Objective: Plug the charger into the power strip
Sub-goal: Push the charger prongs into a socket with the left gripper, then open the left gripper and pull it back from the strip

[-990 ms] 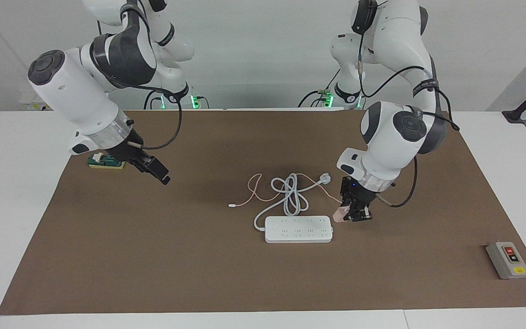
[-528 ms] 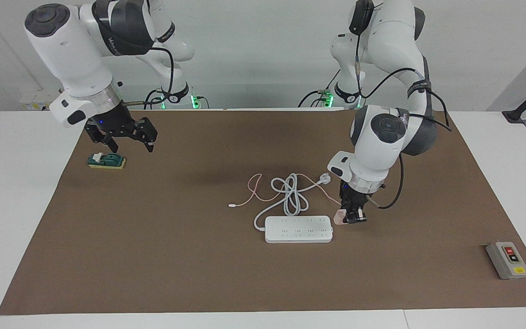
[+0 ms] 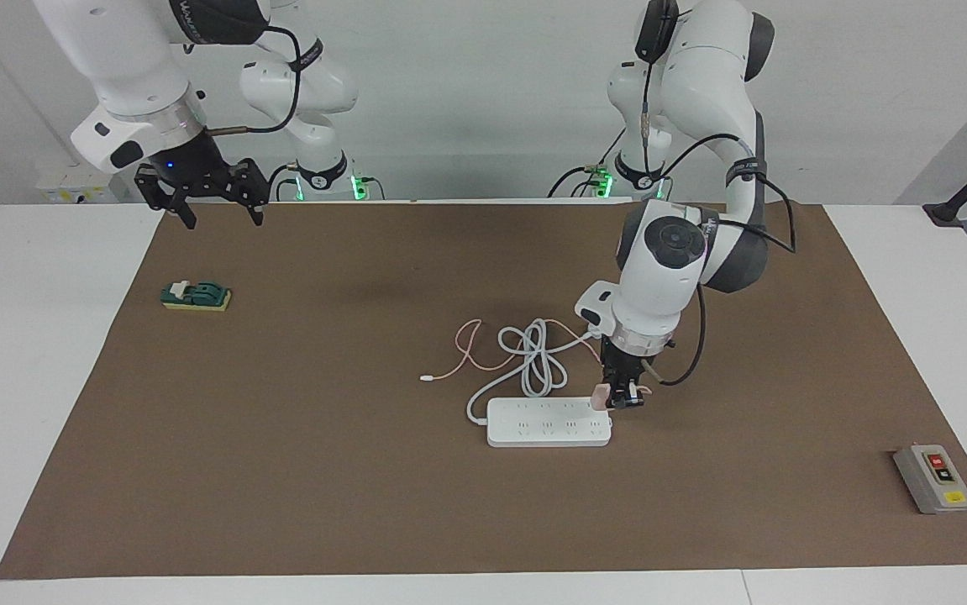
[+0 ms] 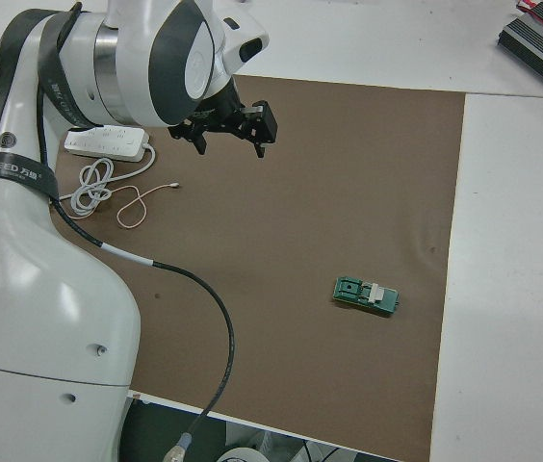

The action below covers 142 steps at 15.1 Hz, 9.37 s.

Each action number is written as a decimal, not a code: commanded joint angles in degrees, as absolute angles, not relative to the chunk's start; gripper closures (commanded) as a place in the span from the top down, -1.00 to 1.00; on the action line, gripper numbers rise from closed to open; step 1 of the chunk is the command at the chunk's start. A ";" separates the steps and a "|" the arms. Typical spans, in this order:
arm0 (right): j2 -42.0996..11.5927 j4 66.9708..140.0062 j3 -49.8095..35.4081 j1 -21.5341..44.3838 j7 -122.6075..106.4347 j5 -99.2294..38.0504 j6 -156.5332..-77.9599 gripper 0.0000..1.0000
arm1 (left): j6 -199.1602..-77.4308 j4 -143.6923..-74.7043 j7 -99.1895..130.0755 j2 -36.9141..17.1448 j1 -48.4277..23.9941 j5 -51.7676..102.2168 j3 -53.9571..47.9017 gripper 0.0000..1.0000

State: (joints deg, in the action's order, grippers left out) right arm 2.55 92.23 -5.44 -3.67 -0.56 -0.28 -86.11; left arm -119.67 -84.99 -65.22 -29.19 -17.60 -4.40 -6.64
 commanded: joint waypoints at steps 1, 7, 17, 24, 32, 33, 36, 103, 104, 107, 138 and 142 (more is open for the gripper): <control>5.10 96.50 -6.06 -4.66 -1.32 0.53 -86.84 1.00 | -121.37 -88.14 -64.07 -27.78 -18.02 -5.71 -5.89 -1.00; 5.27 96.68 -5.63 -4.57 -0.36 0.53 -87.36 1.00 | -123.75 -90.44 -64.07 -27.07 -17.93 -5.71 -5.89 -1.00; 5.19 96.33 -3.69 -3.34 1.76 0.53 -87.54 1.00 | -125.24 -91.49 -64.07 -27.16 -18.28 -7.47 -5.89 -1.00; 3.52 95.54 -3.69 -3.60 1.67 0.44 -89.30 1.00 | -125.33 -92.02 -63.90 -27.07 -19.51 -7.47 -5.89 -1.00; 2.90 94.66 -3.69 -3.69 1.85 0.53 -89.03 1.00 | -124.81 -91.58 -64.07 -27.16 -19.34 -9.58 -5.80 -1.00; 2.90 94.75 -3.69 -3.69 1.76 0.53 -88.95 1.00 | -124.89 -91.58 -64.07 -27.16 -19.34 -9.58 -5.80 -1.00; 2.99 94.92 -3.69 -3.60 1.93 0.53 -89.03 1.00 | -125.42 -91.93 -63.90 -27.16 -19.51 -9.49 -5.80 -1.00; 3.16 95.19 -3.69 -4.04 1.84 0.88 -88.95 1.00 | -112.15 -74.27 -67.32 -42.36 -12.83 -10.28 -15.91 -1.00; 3.16 95.19 -3.78 -3.96 1.93 0.88 -88.86 1.00 | -112.06 -74.27 -67.41 -42.45 -12.75 -10.28 -15.91 -1.00; 3.16 95.19 -3.69 -4.04 1.76 0.88 -88.86 1.00 | -113.19 -74.96 -67.42 -42.54 -13.18 -10.37 -15.65 -1.00; 3.25 95.19 -3.78 -3.96 1.84 0.88 -88.77 1.00 | -98.11 -79.10 -42.85 -14.78 -4.14 -1.05 -15.47 1.00; 3.25 95.19 -3.78 -3.95 1.93 0.88 -88.77 1.00 | -88.79 -78.05 -28.96 -11.35 1.91 2.71 -15.03 1.00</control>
State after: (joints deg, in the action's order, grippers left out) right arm 2.73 94.77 -3.29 -3.49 1.00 -0.27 -88.82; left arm -91.70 -76.13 -35.51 -13.75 -1.71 -0.10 -15.13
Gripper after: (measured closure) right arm 0.000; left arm 0.000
